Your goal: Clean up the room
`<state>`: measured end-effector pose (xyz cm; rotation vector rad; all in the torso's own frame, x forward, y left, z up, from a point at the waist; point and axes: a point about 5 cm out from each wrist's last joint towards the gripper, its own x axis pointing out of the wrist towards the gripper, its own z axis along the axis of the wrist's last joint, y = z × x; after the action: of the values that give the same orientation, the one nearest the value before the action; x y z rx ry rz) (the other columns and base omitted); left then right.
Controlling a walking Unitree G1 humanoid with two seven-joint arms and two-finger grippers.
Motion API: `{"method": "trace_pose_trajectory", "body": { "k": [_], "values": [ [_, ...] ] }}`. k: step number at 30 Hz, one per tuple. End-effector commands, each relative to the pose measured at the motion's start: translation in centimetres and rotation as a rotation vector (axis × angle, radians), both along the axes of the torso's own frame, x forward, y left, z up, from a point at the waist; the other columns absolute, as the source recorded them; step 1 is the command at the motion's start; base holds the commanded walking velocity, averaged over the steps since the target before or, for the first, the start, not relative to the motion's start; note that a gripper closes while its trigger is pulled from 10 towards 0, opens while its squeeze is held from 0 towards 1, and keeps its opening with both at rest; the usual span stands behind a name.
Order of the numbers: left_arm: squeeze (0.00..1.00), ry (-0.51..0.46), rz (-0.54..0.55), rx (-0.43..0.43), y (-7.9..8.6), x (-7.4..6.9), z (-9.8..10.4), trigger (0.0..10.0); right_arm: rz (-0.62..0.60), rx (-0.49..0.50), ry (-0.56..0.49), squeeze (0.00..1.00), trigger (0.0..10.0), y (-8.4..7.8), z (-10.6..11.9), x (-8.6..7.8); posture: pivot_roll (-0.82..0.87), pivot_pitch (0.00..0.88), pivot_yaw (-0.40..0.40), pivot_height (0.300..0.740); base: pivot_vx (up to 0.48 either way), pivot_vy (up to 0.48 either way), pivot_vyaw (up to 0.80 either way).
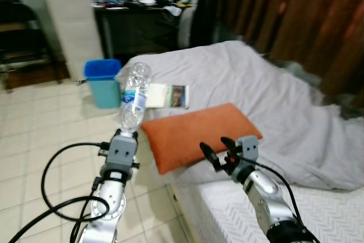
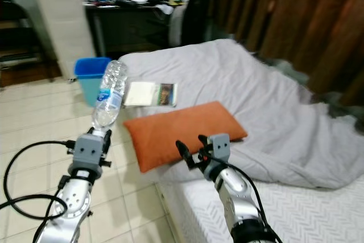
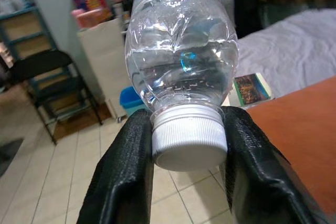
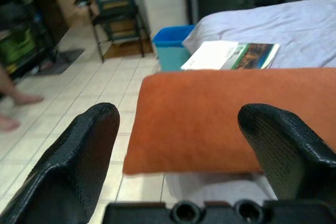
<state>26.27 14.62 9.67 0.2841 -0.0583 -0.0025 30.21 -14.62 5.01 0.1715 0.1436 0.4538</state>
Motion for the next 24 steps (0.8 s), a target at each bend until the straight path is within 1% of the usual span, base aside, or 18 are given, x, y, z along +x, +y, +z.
{"method": "trace_pose_trajectory", "body": {
  "k": [1,2,4,14,17,19,20,22,24],
  "values": [
    [0.00,-0.024,-0.031,-0.024,-0.59,0.16,0.65,10.0,0.012,-0.001,-0.037,0.00,10.0,0.09,0.92,0.51,0.14,0.008,-0.065,0.740,0.262,0.000,0.60],
    [0.00,-0.014,-0.030,-0.040,-0.52,0.23,0.58,10.0,0.016,-0.001,-0.037,0.00,10.0,0.13,0.92,0.51,0.14,0.007,-0.066,0.740,0.000,0.000,0.59],
    [0.00,-0.003,-0.025,-0.041,-0.45,0.29,0.52,10.0,0.023,-0.001,-0.039,0.00,10.0,0.18,0.93,0.50,0.14,0.007,-0.066,0.740,0.000,0.000,0.59],
    [0.00,-0.029,-0.029,0.015,-0.24,0.25,0.92,10.0,0.062,0.009,-0.037,0.00,10.0,0.92,0.90,0.42,0.16,0.011,-0.066,0.740,0.000,0.000,0.58],
    [0.00,-0.039,-0.034,0.027,-0.31,0.19,1.05,10.0,0.052,0.023,-0.037,0.00,10.0,0.95,0.91,0.47,0.16,0.011,-0.067,0.740,0.000,0.000,0.55],
    [0.00,-0.044,-0.033,0.031,-0.28,0.17,1.12,10.0,0.053,0.026,-0.035,0.00,10.0,0.95,0.93,0.50,0.16,0.010,-0.067,0.740,0.000,0.000,0.00],
    [0.00,-0.051,-0.035,0.013,-0.26,0.13,1.22,10.0,0.050,0.024,-0.034,0.00,10.0,0.92,0.92,0.51,0.16,0.009,-0.067,0.740,0.000,0.000,0.00],
    [0.00,-0.065,-0.038,-0.016,-0.23,0.07,1.40,10.0,0.047,0.018,-0.035,0.00,10.0,0.87,0.93,0.52,0.16,0.008,-0.067,0.740,0.448,0.000,0.00],
    [0.00,-0.072,-0.038,-0.027,-0.23,0.11,1.49,10.0,0.046,0.014,-0.034,0.00,10.0,0.81,0.95,0.55,0.16,0.005,-0.067,0.740,0.480,0.000,0.00]
  ]
}}
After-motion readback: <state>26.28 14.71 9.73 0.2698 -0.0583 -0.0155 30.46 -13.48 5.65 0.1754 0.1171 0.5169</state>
